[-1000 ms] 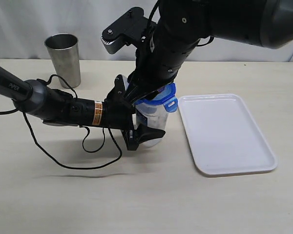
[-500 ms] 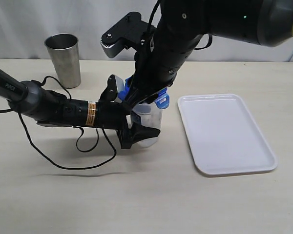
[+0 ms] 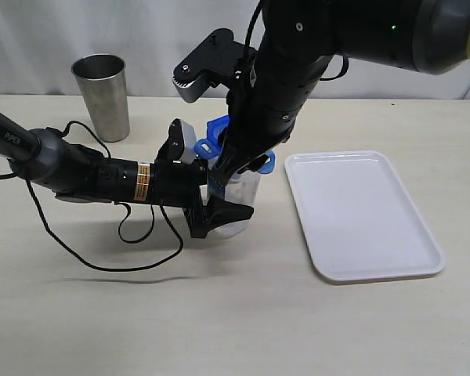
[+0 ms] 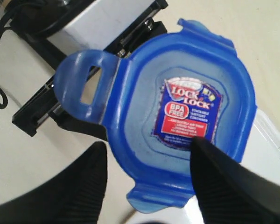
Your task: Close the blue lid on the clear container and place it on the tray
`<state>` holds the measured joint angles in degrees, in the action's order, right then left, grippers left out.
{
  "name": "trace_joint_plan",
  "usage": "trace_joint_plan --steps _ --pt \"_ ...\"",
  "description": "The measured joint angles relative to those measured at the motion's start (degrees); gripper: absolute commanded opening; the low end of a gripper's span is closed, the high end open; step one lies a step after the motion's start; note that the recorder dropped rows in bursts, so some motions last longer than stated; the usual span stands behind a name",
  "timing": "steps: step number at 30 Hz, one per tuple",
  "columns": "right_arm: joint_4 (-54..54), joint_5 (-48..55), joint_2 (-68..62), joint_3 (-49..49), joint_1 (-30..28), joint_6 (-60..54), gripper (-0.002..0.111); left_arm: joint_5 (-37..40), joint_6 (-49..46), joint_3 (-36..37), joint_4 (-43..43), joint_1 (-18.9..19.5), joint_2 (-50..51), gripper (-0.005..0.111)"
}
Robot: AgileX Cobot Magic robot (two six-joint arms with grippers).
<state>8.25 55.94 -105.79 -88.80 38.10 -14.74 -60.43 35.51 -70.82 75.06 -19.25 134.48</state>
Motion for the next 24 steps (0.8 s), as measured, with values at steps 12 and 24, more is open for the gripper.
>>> trace_joint_plan --steps 12,24 --pt "-7.58 1.79 0.1 -3.18 -0.2 -2.61 0.058 -0.55 -1.06 0.0 0.23 0.0 0.0 0.042" --pt "-10.46 -0.03 -0.22 -9.86 -0.2 4.68 0.06 -3.12 -1.18 0.0 -0.1 0.0 -0.1 0.042"
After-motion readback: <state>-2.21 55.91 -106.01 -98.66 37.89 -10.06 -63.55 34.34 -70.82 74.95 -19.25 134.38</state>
